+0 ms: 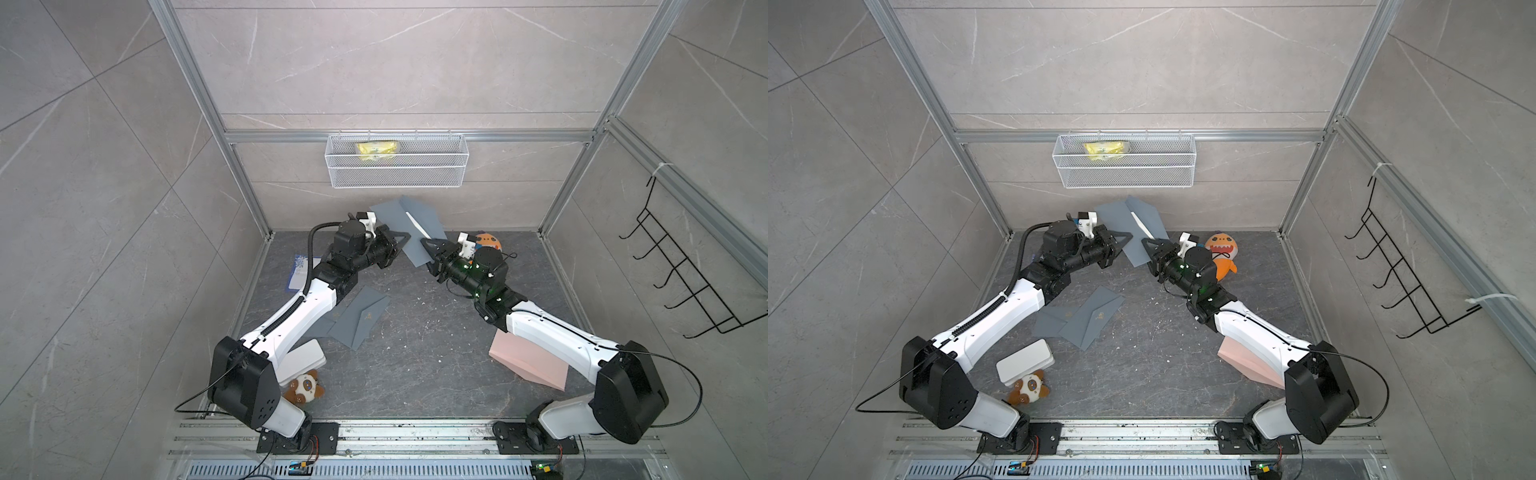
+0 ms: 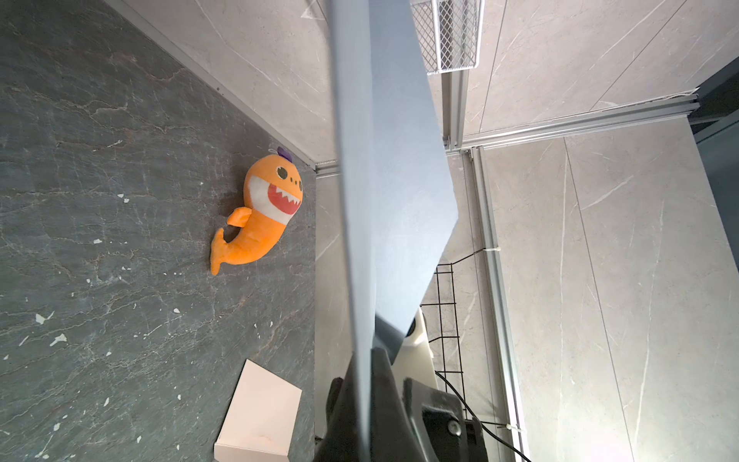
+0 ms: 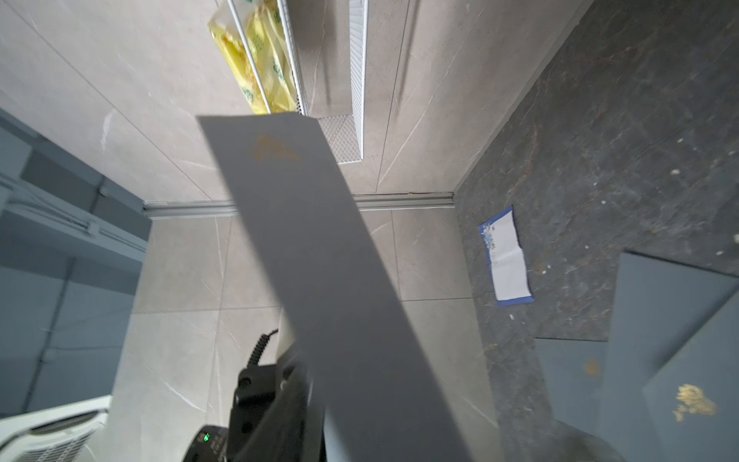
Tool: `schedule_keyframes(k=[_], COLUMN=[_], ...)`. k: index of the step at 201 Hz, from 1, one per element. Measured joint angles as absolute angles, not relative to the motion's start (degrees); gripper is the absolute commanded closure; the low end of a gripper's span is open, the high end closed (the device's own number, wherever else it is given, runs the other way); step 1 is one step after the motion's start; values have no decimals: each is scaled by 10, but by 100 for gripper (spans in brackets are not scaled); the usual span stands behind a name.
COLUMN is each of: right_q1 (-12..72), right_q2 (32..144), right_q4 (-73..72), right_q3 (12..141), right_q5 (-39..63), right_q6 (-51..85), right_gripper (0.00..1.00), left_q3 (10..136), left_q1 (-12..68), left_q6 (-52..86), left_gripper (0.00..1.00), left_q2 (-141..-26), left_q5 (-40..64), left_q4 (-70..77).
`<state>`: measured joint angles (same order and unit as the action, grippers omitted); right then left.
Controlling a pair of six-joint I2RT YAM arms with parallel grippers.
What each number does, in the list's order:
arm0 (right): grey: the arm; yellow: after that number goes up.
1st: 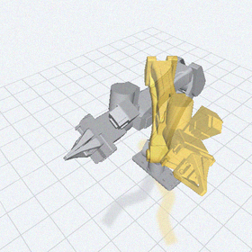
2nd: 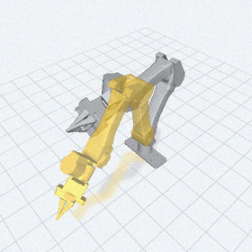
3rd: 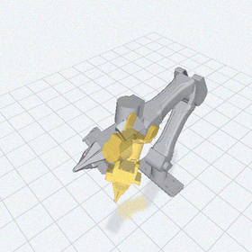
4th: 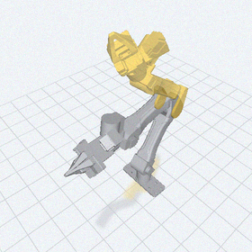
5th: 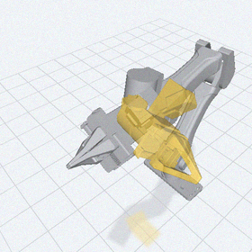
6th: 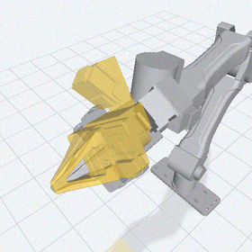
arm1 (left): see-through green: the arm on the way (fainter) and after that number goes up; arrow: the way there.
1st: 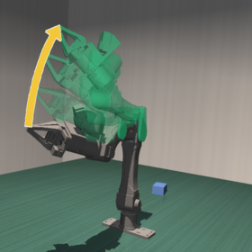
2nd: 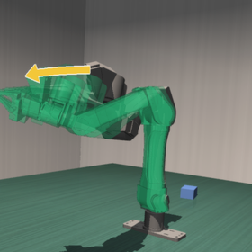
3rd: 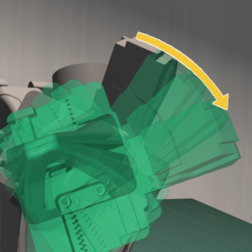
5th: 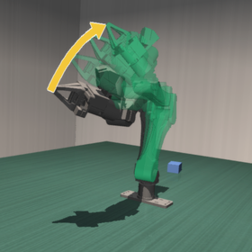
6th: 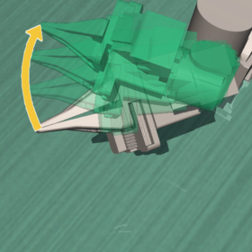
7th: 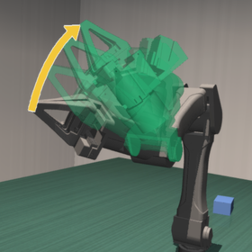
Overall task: Take the letter paper out of the envelope
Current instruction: Pick up the envelope from the envelope.
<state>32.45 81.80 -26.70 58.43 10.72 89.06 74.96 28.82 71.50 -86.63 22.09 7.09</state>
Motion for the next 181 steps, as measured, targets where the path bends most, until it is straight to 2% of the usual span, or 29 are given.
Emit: schedule_keyframes(k=[35,88,133,181], right_q1=[296,282,282,281], right_q2=[776,775,770,762], right_q4=[-144,181,322,371], right_q3=[604,804,807,807], right_q5=[128,149,147,155], right_q6=[792,487,341,267], right_gripper=[42,40,35,35], left_q3=[750,757,787,810], left_q1=[259,245,247,247], left_q6=[693,604,530,497], left_gripper=[100,100,100,100], left_q2=[-866,-862,-860,-860], left_q5=[269,361,413,465], left_q4=[44,-44,-93,-98])
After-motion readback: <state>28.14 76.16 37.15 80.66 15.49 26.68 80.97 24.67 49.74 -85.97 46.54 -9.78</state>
